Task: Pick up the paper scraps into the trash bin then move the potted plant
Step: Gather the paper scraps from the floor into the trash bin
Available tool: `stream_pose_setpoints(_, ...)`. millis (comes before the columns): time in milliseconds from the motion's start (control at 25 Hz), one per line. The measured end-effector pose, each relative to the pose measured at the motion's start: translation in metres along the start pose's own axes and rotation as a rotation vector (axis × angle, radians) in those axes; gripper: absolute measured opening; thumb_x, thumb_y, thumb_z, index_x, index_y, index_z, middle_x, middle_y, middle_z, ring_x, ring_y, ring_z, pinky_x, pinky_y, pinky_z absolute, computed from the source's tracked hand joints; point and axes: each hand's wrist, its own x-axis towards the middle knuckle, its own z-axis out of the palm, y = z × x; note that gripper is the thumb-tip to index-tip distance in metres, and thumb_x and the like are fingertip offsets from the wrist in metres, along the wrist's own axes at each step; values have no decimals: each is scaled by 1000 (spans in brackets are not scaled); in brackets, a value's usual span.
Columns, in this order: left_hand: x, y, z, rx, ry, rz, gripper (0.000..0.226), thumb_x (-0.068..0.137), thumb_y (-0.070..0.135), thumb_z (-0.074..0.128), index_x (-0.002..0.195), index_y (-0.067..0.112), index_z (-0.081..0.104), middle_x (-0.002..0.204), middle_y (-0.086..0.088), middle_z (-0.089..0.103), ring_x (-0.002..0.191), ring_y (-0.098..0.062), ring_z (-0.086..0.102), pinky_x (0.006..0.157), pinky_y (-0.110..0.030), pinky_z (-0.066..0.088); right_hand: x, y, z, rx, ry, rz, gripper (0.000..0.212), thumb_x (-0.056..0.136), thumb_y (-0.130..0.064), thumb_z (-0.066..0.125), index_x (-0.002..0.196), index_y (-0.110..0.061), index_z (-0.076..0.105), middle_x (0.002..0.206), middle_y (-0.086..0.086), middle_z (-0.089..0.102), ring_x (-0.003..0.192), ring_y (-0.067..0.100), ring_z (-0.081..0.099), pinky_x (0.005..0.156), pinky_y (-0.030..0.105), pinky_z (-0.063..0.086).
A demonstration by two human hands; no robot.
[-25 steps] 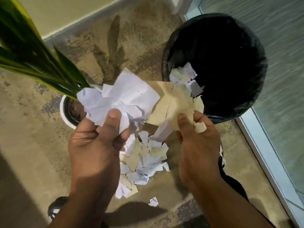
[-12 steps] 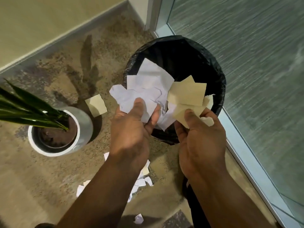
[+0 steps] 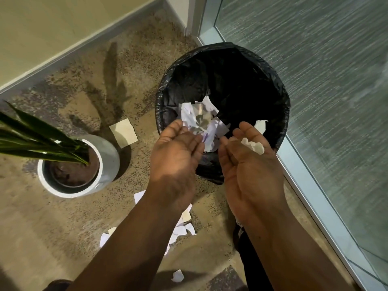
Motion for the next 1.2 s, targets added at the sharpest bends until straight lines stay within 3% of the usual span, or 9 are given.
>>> stream_pose_setpoints(240,9,-6,-14,48,-45,7,37,99,-4,49,130,15,57,133,-3,61,120,-17,62,91,-21,53,5,8,1,-11,-57,22,42,94,9,56,127,-16,61,89,-6,78,85,9,73,81,21,59)
stream_pose_setpoints(400,13,-11,-28,113,-108,15,38,100,-6,46,131,11,60,127,-2,68,110,-11,67,80,-17,56,5,13,4,-45,-102,16,47,93,12,55,131,-16,60,113,2,76,98,12,74,84,20,58)
stream_pose_setpoints(520,15,-13,-41,171,-136,52,36,99,-6,48,128,9,63,127,-5,69,119,-17,64,93,-23,54,8,22,3,-86,-112,1,50,94,12,54,136,-14,57,123,2,73,110,14,71,94,25,56)
stream_pose_setpoints(640,19,-7,-57,129,-43,230,31,96,-11,48,99,9,71,98,-4,75,91,-15,70,79,-21,57,13,34,1,-233,-149,-5,52,95,9,54,141,-15,53,133,0,67,120,14,65,104,31,52)
stream_pose_setpoints(760,41,1,-80,175,149,358,36,95,-10,49,79,17,66,74,2,65,68,-11,58,60,-20,50,10,45,2,-594,-209,-12,49,98,-2,57,142,-22,53,127,-17,66,114,-4,63,96,17,50)
stream_pose_setpoints(880,83,3,-104,458,322,261,27,95,-4,49,101,14,68,86,0,62,61,-7,48,53,-17,42,10,58,4,-872,-332,-33,53,100,-13,56,147,-34,46,135,-31,54,111,-17,54,98,18,43)
stream_pose_setpoints(1000,122,0,-120,697,324,119,36,96,3,55,131,12,61,92,3,63,62,-3,48,42,-8,38,8,66,6,-1063,-431,-109,55,102,-19,52,150,-43,37,147,-36,36,120,-28,38,104,9,37)
stream_pose_setpoints(1080,145,1,-131,797,291,94,39,97,7,59,136,12,58,87,4,60,64,-6,49,36,-6,35,4,72,11,-1224,-558,-263,58,103,-19,48,153,-42,30,157,-35,18,141,-21,14,118,12,19)
stream_pose_setpoints(1200,187,-4,-153,937,286,93,36,93,7,56,128,10,61,118,-12,60,80,-16,56,43,-8,42,-1,91,16,-1379,-764,-449,56,105,-20,41,156,-36,23,162,-31,7,147,-15,-3,118,10,2)
